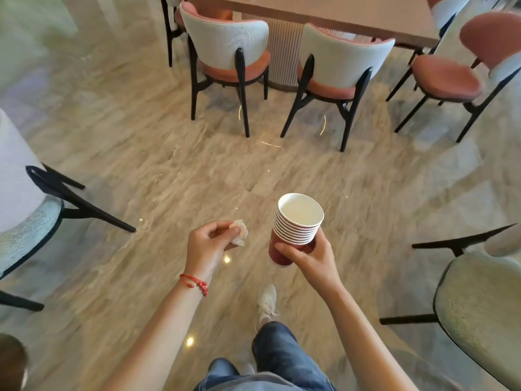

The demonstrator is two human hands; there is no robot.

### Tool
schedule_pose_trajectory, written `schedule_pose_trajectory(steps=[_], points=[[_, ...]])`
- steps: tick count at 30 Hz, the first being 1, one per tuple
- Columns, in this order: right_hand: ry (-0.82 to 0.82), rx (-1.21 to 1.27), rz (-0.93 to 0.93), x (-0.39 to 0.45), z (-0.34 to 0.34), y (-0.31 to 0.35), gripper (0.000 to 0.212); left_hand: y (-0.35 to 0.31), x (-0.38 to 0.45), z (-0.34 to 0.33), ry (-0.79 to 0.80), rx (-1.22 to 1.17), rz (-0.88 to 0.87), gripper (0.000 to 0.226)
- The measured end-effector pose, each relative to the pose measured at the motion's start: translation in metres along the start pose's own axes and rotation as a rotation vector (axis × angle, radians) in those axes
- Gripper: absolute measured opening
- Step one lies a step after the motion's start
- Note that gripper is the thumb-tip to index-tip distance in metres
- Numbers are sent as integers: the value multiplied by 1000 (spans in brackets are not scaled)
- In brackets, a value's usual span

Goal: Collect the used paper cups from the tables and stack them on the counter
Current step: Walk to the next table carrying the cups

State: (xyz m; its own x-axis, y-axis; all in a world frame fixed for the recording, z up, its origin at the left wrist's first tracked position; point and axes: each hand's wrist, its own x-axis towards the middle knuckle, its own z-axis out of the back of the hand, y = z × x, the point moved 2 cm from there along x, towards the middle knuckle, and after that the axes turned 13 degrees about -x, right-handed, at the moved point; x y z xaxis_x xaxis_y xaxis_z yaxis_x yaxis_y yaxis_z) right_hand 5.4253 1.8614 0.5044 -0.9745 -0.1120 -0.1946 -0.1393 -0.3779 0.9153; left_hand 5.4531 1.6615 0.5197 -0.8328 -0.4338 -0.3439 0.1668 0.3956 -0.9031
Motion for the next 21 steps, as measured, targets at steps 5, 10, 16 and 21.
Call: schedule_pose_trajectory(steps=[5, 10, 16, 21], points=[[0, 6, 13, 97, 1, 12, 62, -16, 86, -36, -2, 23, -32, 13], [8, 4, 42, 199, 14, 43, 59, -49, 169, -79, -12, 31, -64, 10], [37, -9, 20, 303, 13, 66, 50, -78, 262, -100, -47, 5, -66, 9], [31, -11, 33, 413, -36, 4, 46, -23, 390, -104, -59, -1, -56, 9]])
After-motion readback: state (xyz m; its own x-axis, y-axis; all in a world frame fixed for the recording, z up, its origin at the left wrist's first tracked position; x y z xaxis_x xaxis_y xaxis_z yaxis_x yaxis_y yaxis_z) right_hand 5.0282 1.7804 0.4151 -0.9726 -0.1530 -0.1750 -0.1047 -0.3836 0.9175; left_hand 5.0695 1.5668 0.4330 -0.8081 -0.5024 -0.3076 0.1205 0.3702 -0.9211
